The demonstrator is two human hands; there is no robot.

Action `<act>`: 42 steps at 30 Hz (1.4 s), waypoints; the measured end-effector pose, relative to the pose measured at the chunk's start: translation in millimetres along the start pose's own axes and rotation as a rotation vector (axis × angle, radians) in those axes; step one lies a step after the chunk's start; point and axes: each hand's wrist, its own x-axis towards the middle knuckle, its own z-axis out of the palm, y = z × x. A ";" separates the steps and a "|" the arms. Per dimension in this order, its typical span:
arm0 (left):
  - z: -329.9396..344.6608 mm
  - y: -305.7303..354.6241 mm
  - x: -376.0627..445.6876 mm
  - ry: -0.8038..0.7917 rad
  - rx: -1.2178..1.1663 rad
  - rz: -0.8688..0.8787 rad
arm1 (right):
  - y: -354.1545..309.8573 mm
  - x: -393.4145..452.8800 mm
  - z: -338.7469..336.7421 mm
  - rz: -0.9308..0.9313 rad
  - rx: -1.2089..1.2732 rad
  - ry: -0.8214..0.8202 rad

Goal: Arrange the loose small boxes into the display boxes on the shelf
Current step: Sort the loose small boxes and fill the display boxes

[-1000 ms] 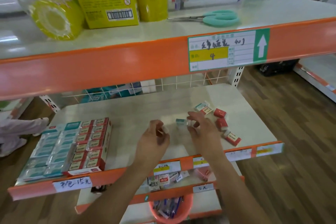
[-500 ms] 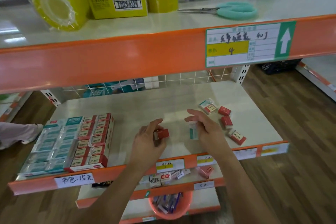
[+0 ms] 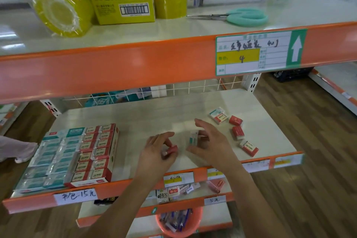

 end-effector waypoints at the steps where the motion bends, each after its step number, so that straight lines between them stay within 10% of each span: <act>1: -0.1 -0.1 -0.7 -0.012 -0.003 0.009 | -0.4 -0.6 0.6 -0.015 -0.028 -0.021; 19: -6.6 5.0 -11.2 0.030 0.100 -0.146 | 8.1 1.8 3.9 0.020 -0.316 0.210; 42: -28.5 -34.2 -18.8 -0.065 -0.025 -0.050 | -18.0 -11.9 0.7 0.095 -0.092 -0.153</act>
